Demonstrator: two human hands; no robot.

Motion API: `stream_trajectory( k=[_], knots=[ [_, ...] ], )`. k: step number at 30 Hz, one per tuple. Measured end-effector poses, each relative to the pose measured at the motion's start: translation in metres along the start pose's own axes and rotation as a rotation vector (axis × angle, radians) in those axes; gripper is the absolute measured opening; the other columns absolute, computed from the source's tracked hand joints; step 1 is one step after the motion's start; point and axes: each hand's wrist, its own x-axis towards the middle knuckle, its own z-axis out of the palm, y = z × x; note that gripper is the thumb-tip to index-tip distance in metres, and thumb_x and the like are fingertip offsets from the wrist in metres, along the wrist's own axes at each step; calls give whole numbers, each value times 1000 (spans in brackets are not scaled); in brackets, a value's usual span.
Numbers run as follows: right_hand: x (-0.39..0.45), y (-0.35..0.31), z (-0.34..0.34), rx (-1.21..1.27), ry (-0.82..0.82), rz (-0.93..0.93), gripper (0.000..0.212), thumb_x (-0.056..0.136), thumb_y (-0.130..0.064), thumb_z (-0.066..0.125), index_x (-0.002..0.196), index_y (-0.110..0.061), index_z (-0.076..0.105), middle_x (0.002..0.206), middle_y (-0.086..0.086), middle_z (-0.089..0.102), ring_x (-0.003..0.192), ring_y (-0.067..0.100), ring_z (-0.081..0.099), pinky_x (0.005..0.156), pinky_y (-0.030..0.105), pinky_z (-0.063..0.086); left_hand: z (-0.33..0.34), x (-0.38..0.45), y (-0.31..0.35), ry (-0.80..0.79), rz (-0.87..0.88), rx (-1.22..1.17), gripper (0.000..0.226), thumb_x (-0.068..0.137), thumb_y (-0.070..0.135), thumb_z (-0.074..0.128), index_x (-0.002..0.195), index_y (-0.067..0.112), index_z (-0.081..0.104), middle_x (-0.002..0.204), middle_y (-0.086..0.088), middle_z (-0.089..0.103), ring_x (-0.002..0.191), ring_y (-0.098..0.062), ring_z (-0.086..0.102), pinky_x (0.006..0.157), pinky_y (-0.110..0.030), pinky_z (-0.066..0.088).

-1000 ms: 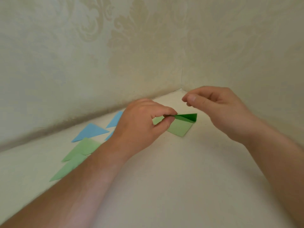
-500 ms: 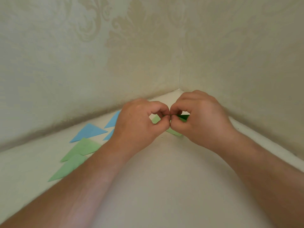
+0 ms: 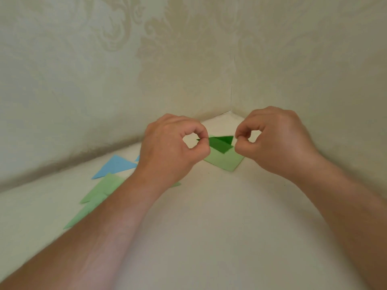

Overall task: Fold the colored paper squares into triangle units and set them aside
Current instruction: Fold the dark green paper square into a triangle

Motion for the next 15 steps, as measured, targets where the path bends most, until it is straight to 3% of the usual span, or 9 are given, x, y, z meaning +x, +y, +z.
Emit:
stream_trajectory(
  k=[3, 5, 6, 8, 10, 11, 13, 15],
  knots=[
    [1, 10, -9, 79, 56, 186, 6, 76, -25, 70, 70, -26, 72, 74, -13, 69, 72, 6, 62, 70, 28, 53, -5, 4, -9, 14, -164, -116, 6, 81, 30, 74, 76, 32, 71, 80, 22, 70, 67, 6, 58, 74, -24, 47],
    [1, 9, -9, 320, 91, 340, 7, 78, -22, 69, 73, -25, 73, 68, -11, 68, 53, 3, 54, 53, 20, 45, -3, 7, -10, -4, -261, -258, 14, 86, 22, 76, 75, 28, 70, 71, 21, 68, 57, 6, 56, 64, -19, 43],
    [1, 5, -7, 458, 79, 386, 6, 80, -23, 69, 79, -27, 75, 68, -11, 67, 52, 3, 51, 51, 21, 42, -1, 7, -8, -25, -296, -318, 16, 87, 18, 75, 74, 26, 69, 67, 20, 67, 55, 5, 54, 61, -17, 41],
    [1, -3, -2, 627, -24, 399, 22, 79, -36, 71, 100, -36, 73, 85, -14, 70, 66, 4, 59, 60, 22, 45, 4, 5, -1, -70, -355, -400, 17, 90, 15, 73, 76, 23, 68, 66, 17, 67, 51, 3, 51, 57, -17, 41],
    [-1, -6, 3, 629, -174, 383, 48, 78, -47, 78, 124, -43, 63, 102, -17, 69, 81, 2, 65, 66, 21, 49, 7, 3, 5, -103, -395, -454, 13, 92, 17, 70, 81, 21, 68, 74, 9, 74, 48, 2, 47, 52, -22, 41],
    [-2, -7, 5, 603, -216, 386, 51, 80, -45, 81, 127, -42, 61, 105, -16, 68, 82, 1, 65, 68, 22, 51, 8, 3, 7, -117, -413, -486, 12, 94, 17, 69, 83, 20, 67, 78, 6, 77, 48, 0, 46, 50, -22, 41],
    [-3, -7, 9, 633, -226, 398, 34, 85, -29, 81, 117, -33, 70, 102, -11, 73, 78, 3, 65, 70, 25, 54, 9, 3, 9, -133, -434, -535, 11, 96, 17, 68, 85, 20, 65, 80, 5, 79, 47, -1, 44, 47, -21, 38],
    [-2, -10, 9, 756, -203, 425, 13, 90, -14, 76, 98, -25, 76, 87, -7, 77, 71, 3, 65, 65, 18, 50, 9, 3, 9, -148, -437, -557, 12, 96, 16, 68, 85, 20, 65, 80, 4, 79, 48, 0, 44, 48, -21, 36]
  ],
)
